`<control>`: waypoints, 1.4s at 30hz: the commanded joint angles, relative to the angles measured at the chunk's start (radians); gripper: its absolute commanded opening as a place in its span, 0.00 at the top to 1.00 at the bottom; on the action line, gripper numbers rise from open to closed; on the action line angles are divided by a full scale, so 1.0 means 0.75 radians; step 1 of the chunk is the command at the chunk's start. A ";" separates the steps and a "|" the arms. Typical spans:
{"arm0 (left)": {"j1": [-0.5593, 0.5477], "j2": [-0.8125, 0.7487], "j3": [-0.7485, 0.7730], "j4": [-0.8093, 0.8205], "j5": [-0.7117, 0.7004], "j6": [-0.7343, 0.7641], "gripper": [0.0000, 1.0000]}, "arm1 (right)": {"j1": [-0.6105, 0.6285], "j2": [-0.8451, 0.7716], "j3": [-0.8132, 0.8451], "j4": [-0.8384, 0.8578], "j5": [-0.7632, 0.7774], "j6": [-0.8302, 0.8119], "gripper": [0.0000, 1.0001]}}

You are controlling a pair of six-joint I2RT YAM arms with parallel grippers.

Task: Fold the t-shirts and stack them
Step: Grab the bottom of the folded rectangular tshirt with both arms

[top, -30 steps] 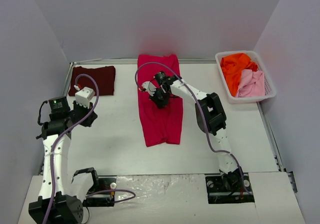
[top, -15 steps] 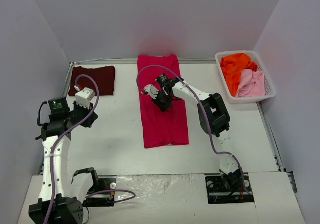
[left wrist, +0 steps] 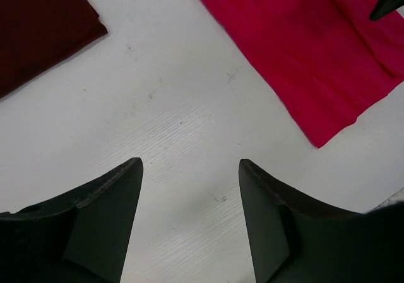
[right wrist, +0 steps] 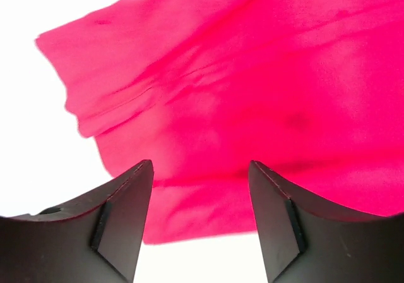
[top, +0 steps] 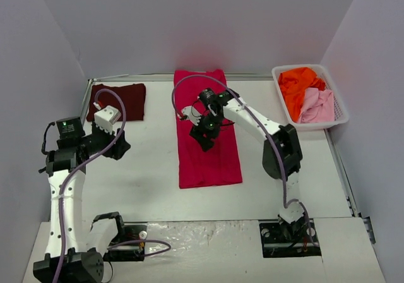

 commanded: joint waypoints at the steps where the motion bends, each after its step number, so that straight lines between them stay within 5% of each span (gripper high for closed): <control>1: -0.061 0.004 0.134 -0.106 0.043 0.072 0.39 | -0.015 -0.333 -0.032 -0.177 -0.009 -0.016 0.41; 6: -0.459 0.016 0.165 -0.208 -0.116 0.147 0.34 | -0.254 -0.617 -0.389 -0.009 0.067 0.033 0.46; 10: -0.736 0.014 0.053 -0.157 -0.330 0.227 0.23 | -0.615 -0.869 -0.766 0.218 0.012 0.092 0.48; 18: -1.204 0.233 -0.122 0.110 -0.697 0.368 0.17 | -0.854 -1.010 -0.993 0.271 -0.354 0.072 0.48; 31: -1.413 0.487 -0.420 0.785 -0.752 0.330 0.18 | -1.030 -0.982 -1.057 0.369 -0.279 0.139 0.46; 42: -1.514 0.632 -0.402 0.790 -0.810 0.334 0.18 | -1.022 -1.025 -1.077 0.427 -0.183 0.207 0.46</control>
